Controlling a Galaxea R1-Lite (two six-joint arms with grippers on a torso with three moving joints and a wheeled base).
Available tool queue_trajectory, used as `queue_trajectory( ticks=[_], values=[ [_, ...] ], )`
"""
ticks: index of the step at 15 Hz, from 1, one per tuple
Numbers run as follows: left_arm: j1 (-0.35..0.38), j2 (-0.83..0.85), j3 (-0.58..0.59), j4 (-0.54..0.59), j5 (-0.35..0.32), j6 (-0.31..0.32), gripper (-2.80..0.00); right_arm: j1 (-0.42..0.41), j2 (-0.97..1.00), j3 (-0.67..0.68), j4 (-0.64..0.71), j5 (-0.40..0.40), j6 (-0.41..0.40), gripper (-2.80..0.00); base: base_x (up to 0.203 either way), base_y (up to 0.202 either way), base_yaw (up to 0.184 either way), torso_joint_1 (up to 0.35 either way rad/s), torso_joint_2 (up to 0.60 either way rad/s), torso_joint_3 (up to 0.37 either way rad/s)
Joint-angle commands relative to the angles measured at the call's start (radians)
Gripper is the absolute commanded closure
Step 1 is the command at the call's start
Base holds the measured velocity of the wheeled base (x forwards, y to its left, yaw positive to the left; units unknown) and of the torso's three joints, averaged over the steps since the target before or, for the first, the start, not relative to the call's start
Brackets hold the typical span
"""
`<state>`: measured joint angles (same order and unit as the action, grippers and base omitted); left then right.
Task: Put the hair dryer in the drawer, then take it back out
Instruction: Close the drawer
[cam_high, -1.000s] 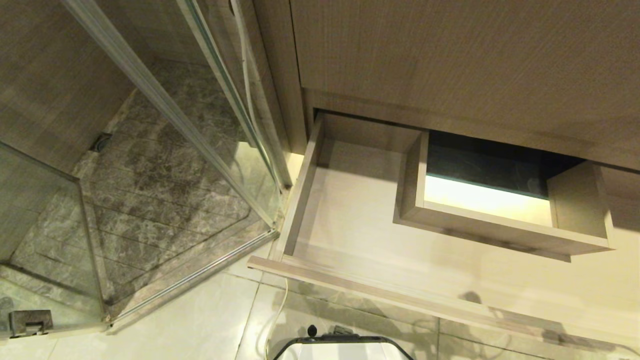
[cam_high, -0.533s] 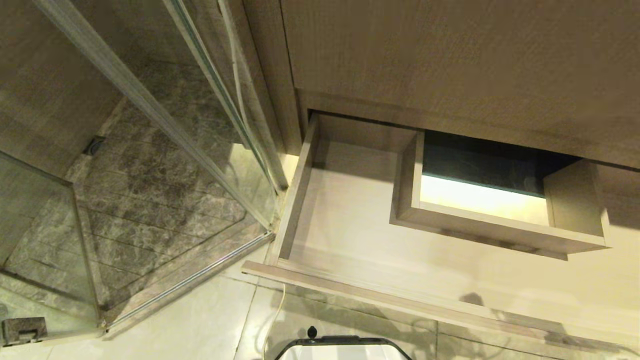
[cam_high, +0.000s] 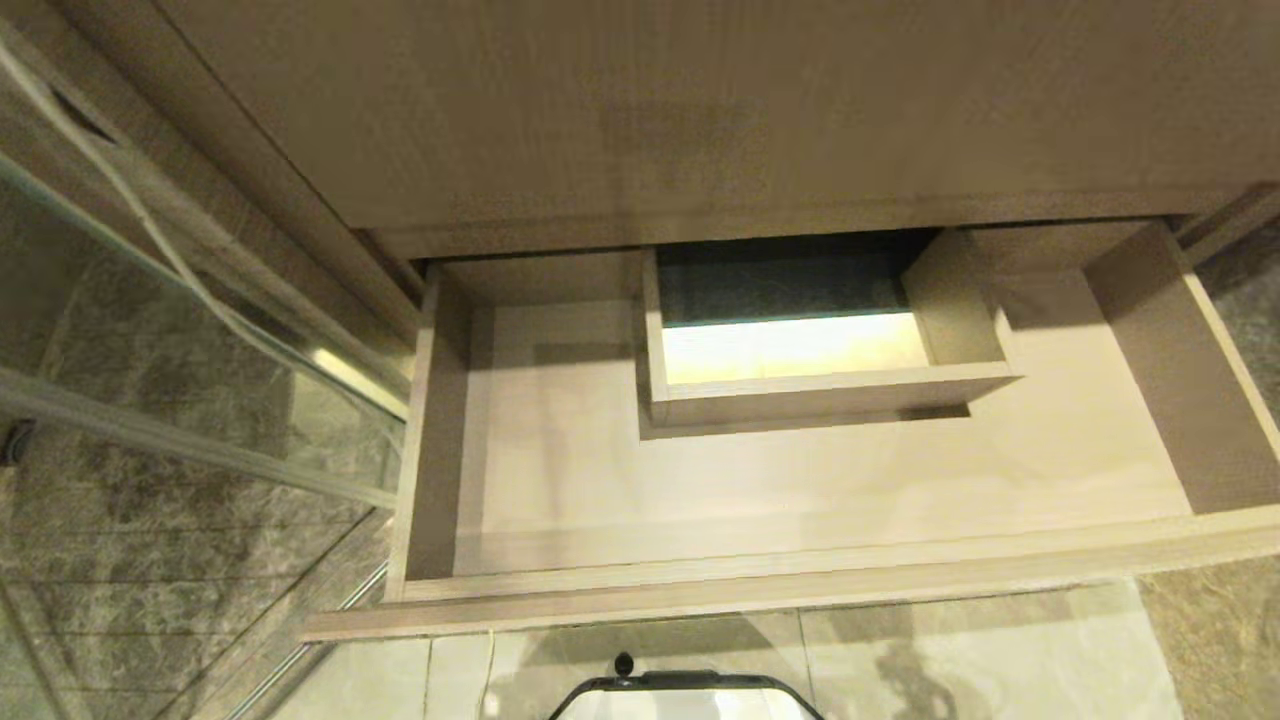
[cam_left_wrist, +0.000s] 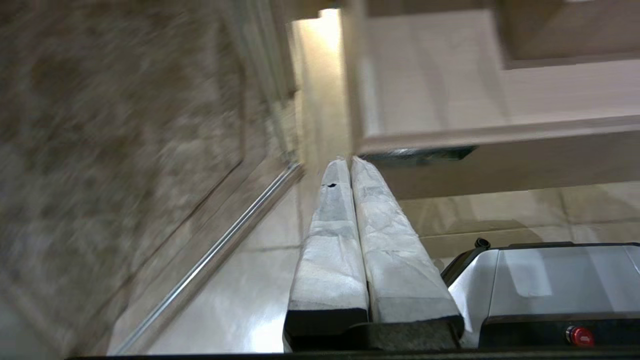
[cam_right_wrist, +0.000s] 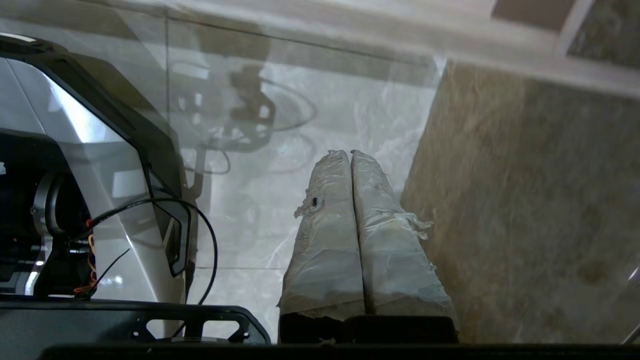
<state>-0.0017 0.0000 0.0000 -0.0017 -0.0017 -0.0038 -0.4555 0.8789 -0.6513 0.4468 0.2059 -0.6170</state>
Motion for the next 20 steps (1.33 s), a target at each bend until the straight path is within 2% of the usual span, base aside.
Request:
queue_trajectory(
  ticks=[1,4,7,10,12,16,20],
  values=[
    [0.000,0.000,0.000,0.000,0.000,-0.001,0.00,0.000,0.034,-0.012,0.001,-0.001,-0.008,0.00,0.003,0.003,-0.103,0.003,0.00,0.003],
    [0.000,0.000,0.000,0.000,0.000,-0.001,0.00,0.001,0.069,-0.014,0.013,-0.008,-0.010,0.00,0.000,0.000,0.000,0.000,0.00,0.000],
    [0.000,0.000,0.000,0.000,0.000,-0.001,0.00,0.003,0.157,-0.019,0.029,-0.108,-0.012,0.00,0.000,0.000,0.000,0.000,0.00,0.000],
    [0.000,0.000,0.001,0.000,0.000,-0.001,0.00,0.001,0.272,-0.024,0.036,-0.170,-0.021,0.00,0.000,0.000,0.000,0.000,0.00,0.000],
    [0.000,0.000,0.002,0.000,0.000,-0.001,0.00,0.000,0.311,-0.014,0.038,-0.250,-0.035,0.00,0.000,0.000,0.000,0.000,0.00,0.000],
    [0.000,0.000,0.002,0.000,0.000,-0.001,0.00,0.000,0.433,-0.026,0.030,-0.275,-0.034,0.00,0.000,0.000,0.000,0.000,0.00,0.000],
    [0.000,0.000,0.002,0.000,0.000,-0.001,0.00,0.001,0.581,-0.110,0.014,-0.269,-0.035,0.00,0.000,0.000,0.000,0.000,0.00,0.000]
  ],
)
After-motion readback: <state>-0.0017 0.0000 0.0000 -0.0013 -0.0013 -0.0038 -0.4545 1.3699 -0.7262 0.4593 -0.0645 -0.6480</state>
